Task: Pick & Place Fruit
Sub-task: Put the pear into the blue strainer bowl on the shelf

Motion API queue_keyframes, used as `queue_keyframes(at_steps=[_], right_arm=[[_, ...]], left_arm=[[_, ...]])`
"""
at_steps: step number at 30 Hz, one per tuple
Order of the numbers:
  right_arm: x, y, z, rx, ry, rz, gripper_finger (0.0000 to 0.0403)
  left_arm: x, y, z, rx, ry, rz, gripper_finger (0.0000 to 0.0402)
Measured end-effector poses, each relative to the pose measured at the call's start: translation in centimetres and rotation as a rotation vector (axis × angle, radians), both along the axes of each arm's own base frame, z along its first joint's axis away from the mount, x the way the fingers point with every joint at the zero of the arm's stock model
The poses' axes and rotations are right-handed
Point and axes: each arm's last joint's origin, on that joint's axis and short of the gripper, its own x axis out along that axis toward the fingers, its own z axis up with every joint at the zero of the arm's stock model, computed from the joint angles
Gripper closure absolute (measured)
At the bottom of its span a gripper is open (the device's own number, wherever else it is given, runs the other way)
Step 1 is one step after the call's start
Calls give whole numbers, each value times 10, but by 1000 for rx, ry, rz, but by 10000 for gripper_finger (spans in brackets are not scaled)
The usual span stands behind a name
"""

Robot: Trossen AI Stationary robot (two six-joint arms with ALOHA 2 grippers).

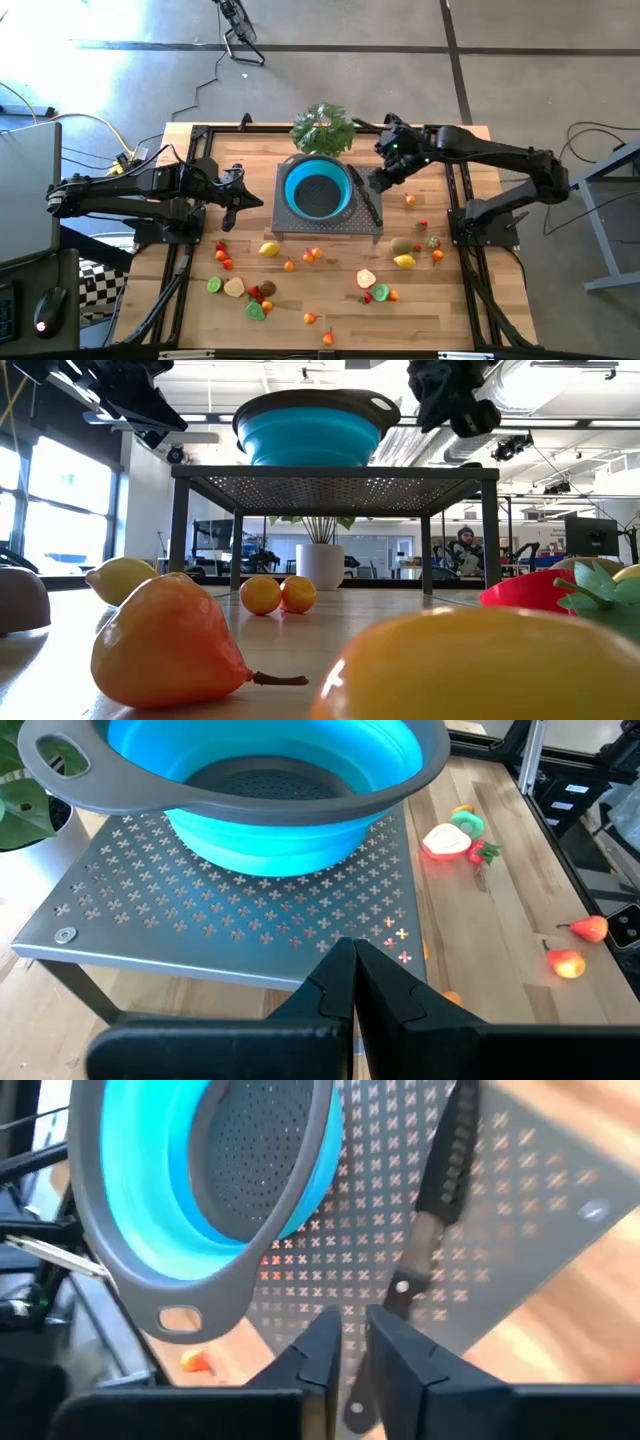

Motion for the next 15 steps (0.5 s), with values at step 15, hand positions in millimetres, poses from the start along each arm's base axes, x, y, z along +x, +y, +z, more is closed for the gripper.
queue_keyframes(at_steps=[15], right_arm=[[-31, 5, 17, -304, -57, 130, 400]], left_arm=[[0, 0, 0, 1, 0, 3, 402]])
